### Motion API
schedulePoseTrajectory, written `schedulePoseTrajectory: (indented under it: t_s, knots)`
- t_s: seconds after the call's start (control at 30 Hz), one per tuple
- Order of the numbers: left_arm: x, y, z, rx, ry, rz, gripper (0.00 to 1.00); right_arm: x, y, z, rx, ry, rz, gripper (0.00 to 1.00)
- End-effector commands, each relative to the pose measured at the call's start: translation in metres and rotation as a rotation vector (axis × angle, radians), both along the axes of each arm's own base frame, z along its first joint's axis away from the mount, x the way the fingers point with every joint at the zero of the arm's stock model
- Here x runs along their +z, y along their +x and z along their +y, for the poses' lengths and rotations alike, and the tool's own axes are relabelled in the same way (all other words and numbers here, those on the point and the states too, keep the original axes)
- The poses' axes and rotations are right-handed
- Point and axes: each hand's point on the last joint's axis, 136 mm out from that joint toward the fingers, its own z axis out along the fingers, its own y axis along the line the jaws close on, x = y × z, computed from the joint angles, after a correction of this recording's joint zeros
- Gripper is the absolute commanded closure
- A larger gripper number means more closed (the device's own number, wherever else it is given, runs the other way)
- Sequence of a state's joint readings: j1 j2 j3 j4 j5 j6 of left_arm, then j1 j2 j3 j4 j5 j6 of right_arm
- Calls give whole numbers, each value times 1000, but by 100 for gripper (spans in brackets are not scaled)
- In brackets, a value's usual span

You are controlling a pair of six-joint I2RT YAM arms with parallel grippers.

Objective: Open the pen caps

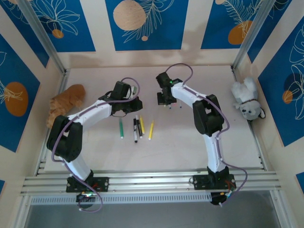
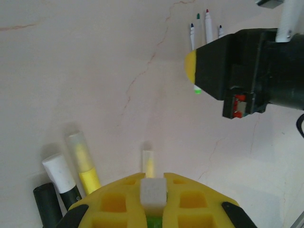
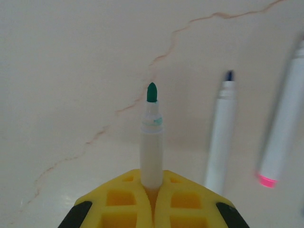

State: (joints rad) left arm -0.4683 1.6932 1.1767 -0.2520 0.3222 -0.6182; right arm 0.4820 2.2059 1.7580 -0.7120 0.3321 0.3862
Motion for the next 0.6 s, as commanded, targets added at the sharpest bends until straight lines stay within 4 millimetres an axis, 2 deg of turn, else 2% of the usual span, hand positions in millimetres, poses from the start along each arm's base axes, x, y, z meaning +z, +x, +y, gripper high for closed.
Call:
schedulePoseTrajectory:
  t_s: [0.0,0.1,0.33,0.57]
  knots:
    - [5,-4,4,-12,-15,-5,100,-8,-5,-1,-9,-10,62,98]
    - [2,-4,5,-9,-15,0,100,-11,-5,-1,-10,-23,77,95]
    - [-1,-3,5,-6,-19,4,100,-14,-8,-14,-39,-49,92,93]
    - [-1,-3,5,-5,-23,8,100,-15,-7,-21,-58,-59,100,86]
